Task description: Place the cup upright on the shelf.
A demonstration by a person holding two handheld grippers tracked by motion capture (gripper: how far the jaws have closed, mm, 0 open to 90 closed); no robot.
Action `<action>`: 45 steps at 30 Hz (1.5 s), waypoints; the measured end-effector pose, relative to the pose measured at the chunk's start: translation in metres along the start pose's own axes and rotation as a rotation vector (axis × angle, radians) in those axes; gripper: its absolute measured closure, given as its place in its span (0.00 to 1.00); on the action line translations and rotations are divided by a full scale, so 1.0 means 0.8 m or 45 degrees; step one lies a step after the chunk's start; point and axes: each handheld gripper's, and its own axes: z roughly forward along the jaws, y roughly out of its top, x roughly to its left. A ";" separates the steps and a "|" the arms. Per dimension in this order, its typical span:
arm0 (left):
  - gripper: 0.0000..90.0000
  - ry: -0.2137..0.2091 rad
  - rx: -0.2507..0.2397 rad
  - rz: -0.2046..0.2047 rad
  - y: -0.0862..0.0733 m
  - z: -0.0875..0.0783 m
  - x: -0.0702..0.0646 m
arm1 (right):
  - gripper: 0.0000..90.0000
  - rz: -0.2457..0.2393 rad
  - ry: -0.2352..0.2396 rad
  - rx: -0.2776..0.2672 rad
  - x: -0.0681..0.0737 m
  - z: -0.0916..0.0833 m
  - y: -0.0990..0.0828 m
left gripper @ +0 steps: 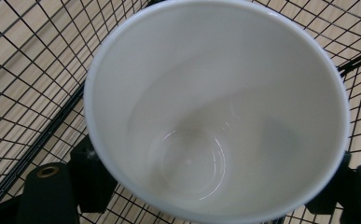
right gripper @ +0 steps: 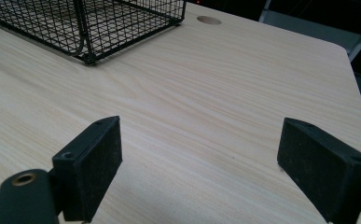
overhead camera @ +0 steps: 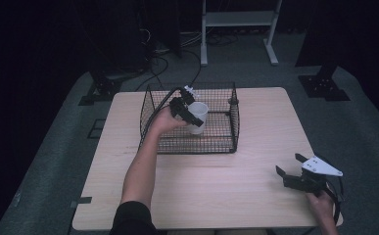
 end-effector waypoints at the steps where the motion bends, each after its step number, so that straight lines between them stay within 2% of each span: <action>1: 0.24 -0.001 0.005 -0.005 0.000 0.001 0.000 | 0.15 0.000 0.000 0.000 0.000 0.000 0.000; 7: 0.24 -0.015 0.037 -0.011 -0.002 0.010 0.002 | 0.15 -0.002 0.002 0.000 0.001 0.000 0.000; 17: 0.24 -0.023 0.055 -0.013 -0.003 0.020 0.004 | 0.15 -0.001 0.004 0.000 0.000 0.000 0.000; 29: 0.24 -0.034 0.062 -0.008 -0.005 0.020 0.001 | 0.15 0.000 0.002 0.000 0.000 0.000 0.000; 39: 0.23 -0.046 0.037 -0.030 -0.015 0.015 0.004 | 0.15 0.000 0.002 0.000 0.001 0.000 0.000; 43: 0.21 -0.039 0.021 -0.028 -0.013 0.013 0.001 | 0.15 -0.002 0.002 0.000 0.001 0.000 0.000; 45: 0.16 -0.031 0.017 -0.032 -0.012 0.012 0.001 | 0.15 -0.001 0.002 -0.001 0.001 0.000 0.000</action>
